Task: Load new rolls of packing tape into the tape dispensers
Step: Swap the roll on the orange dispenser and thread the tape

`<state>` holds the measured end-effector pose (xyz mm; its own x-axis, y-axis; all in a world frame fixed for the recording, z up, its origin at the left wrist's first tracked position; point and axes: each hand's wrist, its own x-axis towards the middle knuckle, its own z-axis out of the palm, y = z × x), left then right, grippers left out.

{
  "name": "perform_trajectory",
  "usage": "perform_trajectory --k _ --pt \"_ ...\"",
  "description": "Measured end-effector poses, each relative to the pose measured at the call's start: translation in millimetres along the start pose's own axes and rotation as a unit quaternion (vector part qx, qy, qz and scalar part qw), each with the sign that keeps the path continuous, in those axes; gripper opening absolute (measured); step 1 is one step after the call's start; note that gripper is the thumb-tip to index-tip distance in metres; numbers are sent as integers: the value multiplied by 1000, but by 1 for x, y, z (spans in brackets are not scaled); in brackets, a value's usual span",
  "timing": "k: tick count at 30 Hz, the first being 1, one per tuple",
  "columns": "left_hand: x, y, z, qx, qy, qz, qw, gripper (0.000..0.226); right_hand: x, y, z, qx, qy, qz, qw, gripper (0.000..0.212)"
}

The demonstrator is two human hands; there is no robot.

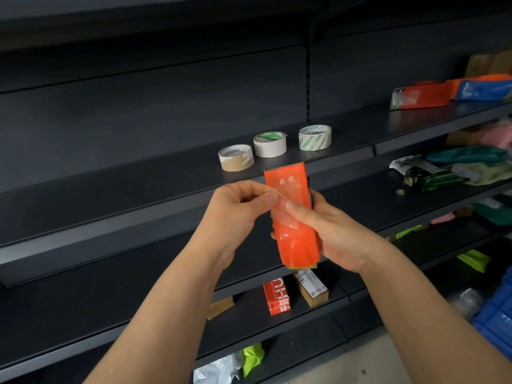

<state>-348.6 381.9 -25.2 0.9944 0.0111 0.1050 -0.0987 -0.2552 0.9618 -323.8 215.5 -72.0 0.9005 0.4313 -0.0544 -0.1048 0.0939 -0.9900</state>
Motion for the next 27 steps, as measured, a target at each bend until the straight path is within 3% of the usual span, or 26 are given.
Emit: perform_trajectory --k 3,7,11,16,24,27 --pt "2 1 2 -24 7 18 1000 11 -1 1 0 -12 -7 4 1000 91" --pt "5 1 2 -29 -5 20 999 12 2 0 1 23 18 4 1000 68" --pt "6 -3 5 -19 -19 10 1000 12 8 -5 0 58 20 4 998 65" --pt "10 -6 13 19 21 28 999 16 16 -7 -1 93 -3 3 996 46" --pt "21 -16 23 89 102 32 990 11 21 2 -5 115 9 -18 993 53" --pt "26 -15 29 113 137 25 984 24 21 0 -8 131 18 -20 991 44"
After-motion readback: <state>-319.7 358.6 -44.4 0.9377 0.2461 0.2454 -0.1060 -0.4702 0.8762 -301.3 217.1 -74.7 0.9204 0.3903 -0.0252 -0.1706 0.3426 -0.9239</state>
